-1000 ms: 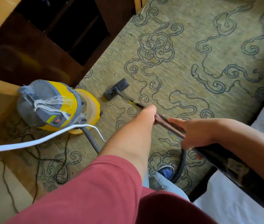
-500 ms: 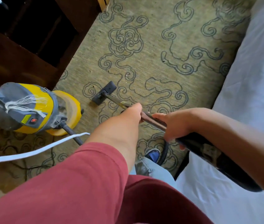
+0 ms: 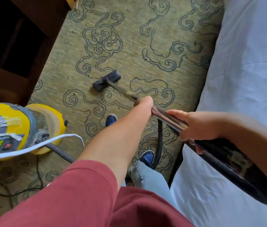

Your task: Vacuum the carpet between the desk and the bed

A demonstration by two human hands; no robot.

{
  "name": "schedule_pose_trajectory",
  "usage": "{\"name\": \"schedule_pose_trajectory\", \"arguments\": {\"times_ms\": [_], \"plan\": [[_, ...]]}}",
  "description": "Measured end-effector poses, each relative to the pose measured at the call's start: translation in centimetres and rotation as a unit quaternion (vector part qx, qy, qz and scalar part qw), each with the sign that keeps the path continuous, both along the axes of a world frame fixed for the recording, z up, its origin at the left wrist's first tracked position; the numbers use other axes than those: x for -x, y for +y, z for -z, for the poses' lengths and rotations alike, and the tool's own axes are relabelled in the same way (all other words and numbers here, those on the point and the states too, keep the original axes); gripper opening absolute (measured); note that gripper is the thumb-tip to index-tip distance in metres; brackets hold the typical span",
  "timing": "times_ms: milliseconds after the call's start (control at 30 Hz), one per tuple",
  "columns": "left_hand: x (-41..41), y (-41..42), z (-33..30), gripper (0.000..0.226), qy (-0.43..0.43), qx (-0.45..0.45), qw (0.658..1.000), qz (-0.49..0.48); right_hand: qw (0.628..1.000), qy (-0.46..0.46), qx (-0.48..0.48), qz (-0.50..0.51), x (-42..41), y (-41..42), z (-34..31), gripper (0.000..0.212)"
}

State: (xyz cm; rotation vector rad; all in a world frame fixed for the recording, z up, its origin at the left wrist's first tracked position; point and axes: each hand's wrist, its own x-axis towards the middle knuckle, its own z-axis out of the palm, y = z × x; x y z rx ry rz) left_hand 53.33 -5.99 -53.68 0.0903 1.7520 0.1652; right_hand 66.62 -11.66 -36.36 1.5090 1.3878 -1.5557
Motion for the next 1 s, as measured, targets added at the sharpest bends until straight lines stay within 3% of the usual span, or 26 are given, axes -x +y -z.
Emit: {"name": "schedule_pose_trajectory", "arguments": {"times_ms": [167,367,533,767,1000], "plan": [[-0.5,2.9,-0.4,0.046,0.01,-0.007,1.0,-0.023,0.993,0.026,0.054,0.098,-1.8,2.5,1.0,0.097],[-2.4,0.9,2.9,0.052,0.027,0.017,0.999,-0.036,0.982,0.065,0.088,0.154,-5.1,0.1,4.1,0.102],[0.4,-1.3,6.2,0.049,0.083,-0.004,0.996,0.033,0.969,0.111,0.086,0.201,-2.0,-2.8,7.3,0.104],[11.7,13.0,10.0,0.03,0.157,-0.092,0.982,0.041,0.976,0.169,-0.039,0.132,10.4,9.1,14.4,0.103],[14.2,19.5,10.0,0.026,0.15,-0.096,0.98,0.086,0.966,0.173,0.029,0.19,12.7,15.5,14.8,0.102]]}}
